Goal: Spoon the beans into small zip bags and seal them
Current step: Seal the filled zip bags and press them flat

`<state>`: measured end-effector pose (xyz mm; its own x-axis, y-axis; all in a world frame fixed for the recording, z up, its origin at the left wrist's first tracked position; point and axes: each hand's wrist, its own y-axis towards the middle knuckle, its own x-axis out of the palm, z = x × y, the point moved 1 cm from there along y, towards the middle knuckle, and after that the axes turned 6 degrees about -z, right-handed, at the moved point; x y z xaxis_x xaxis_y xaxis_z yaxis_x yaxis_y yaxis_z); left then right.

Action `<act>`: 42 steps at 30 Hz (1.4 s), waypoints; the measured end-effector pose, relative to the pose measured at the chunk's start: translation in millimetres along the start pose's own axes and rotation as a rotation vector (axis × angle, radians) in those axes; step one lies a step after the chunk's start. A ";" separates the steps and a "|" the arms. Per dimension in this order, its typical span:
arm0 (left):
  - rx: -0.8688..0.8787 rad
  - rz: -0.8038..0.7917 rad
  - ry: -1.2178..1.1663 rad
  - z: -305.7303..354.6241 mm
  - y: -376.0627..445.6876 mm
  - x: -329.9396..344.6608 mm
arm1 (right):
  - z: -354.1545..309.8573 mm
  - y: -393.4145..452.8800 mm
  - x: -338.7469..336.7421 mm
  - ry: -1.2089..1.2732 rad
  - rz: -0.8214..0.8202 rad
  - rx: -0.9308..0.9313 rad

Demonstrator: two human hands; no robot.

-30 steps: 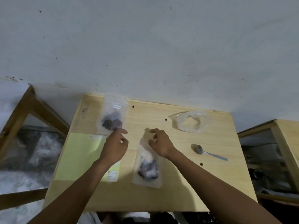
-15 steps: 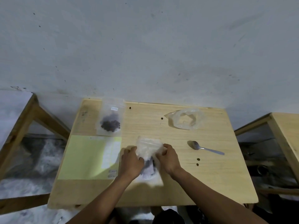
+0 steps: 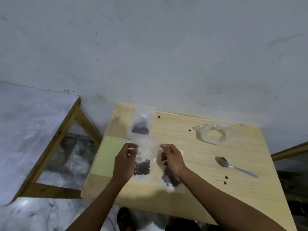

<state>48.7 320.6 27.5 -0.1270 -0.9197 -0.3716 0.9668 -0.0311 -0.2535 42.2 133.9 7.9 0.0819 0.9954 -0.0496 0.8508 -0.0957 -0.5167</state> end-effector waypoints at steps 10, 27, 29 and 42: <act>-0.059 0.178 -0.164 -26.6 -16.1 -75.2 | 41.5 1.8 46.1 -1.118 -0.475 -0.384; -0.121 0.218 -0.263 -27.0 -22.9 -78.1 | 0.3 8.8 46.9 -0.654 -0.181 -0.257; -0.101 0.214 -0.285 -18.8 -20.4 -72.9 | -18.8 5.0 44.6 -0.529 -0.174 -0.303; 0.033 0.076 -0.273 45.5 -11.1 -28.4 | -81.1 -19.6 55.7 -0.325 -0.087 -0.499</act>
<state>51.7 329.2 81.4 0.0059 -0.9912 -0.1326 0.9785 0.0331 -0.2035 72.1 191.1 84.6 -0.0951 0.9410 -0.3248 0.9946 0.0759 -0.0712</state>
